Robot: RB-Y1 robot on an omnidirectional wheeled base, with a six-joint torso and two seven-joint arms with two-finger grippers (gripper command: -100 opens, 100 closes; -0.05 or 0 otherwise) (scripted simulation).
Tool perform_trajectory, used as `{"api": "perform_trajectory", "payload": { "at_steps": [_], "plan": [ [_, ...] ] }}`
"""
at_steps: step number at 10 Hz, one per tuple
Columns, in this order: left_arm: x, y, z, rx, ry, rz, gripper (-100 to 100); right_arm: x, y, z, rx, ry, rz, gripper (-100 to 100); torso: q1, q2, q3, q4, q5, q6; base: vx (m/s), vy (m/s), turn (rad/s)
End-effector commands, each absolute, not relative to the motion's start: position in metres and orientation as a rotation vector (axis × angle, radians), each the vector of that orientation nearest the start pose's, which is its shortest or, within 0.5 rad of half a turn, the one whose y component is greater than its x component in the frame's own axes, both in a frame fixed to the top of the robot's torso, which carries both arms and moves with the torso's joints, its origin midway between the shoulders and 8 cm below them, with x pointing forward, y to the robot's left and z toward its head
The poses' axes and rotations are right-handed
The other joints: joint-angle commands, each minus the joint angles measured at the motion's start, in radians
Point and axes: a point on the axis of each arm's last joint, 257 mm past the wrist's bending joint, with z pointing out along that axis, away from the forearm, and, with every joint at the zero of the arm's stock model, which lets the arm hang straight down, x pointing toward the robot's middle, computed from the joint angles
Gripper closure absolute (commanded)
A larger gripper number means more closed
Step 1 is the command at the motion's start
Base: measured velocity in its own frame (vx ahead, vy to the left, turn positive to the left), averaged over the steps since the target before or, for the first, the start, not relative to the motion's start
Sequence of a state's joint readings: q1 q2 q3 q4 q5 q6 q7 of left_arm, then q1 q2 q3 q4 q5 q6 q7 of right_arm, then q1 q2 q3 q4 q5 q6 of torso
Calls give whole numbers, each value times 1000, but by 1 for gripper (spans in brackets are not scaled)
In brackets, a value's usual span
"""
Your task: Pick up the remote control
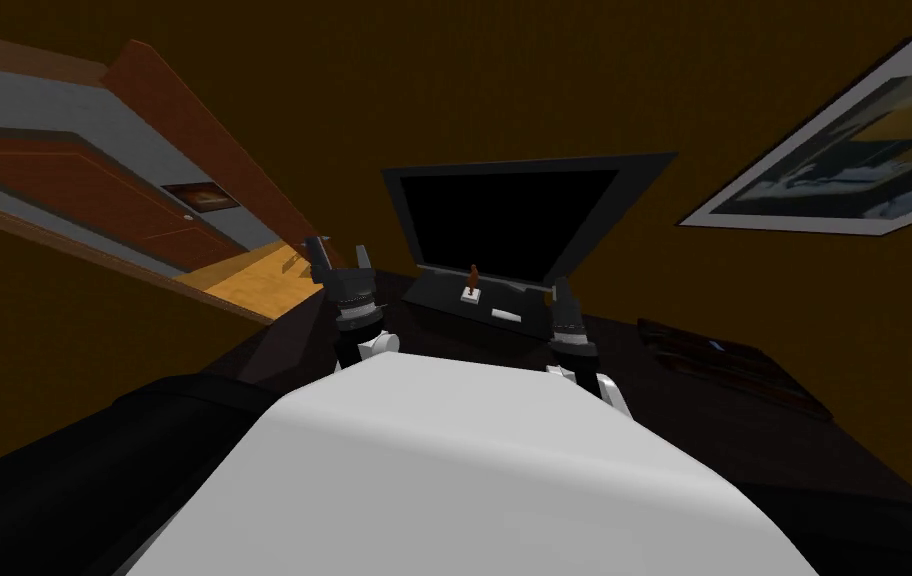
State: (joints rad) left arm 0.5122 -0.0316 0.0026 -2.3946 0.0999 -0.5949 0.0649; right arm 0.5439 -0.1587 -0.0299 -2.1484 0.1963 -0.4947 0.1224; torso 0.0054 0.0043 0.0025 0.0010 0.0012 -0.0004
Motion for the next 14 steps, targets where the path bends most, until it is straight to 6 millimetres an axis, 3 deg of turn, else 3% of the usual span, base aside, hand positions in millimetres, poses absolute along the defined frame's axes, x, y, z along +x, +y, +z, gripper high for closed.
{"api": "perform_trajectory", "payload": {
  "at_steps": [1,2,3,6,7,8,10,11,14],
  "plan": [
    [296,290,86,-592,367,-1455,0,366,-274,-95,462,1109,903,-100,0,0,0,0,0,0,-53,106,376],
    [296,290,86,-592,367,-1455,0,364,-278,-117,447,1178,853,-100,1,0,0,0,0,0,-69,128,391],
    [296,290,86,-592,367,-1455,0,364,-280,-124,457,1189,849,-100,2,1,0,0,0,0,-43,104,124],
    [296,290,86,-592,367,-1455,0,346,-301,-213,427,1433,682,-100,1,-2,-1,0,0,0,-18,113,378],
    [296,290,86,-592,367,-1455,0,345,-303,-219,436,1444,677,-100,1,-1,-1,0,0,0,-12,80,154],
    [296,290,85,-592,367,-1455,0,335,-307,-240,410,1512,629,-100,-1,-1,-1,0,0,1,8,77,268],
    [296,290,85,-592,368,-1455,0,333,-312,-253,427,1533,620,-100,-3,-2,-1,0,0,1,1,33,98],
    [296,290,85,-592,368,-1455,0,320,-317,-278,404,1607,571,-100,-6,-2,-1,0,-1,1,4,43,322],
    [296,290,85,-592,368,-1455,0,300,-329,-318,403,1710,512,-100,-4,-1,-1,0,-1,0,1,45,237]
  ]
}}
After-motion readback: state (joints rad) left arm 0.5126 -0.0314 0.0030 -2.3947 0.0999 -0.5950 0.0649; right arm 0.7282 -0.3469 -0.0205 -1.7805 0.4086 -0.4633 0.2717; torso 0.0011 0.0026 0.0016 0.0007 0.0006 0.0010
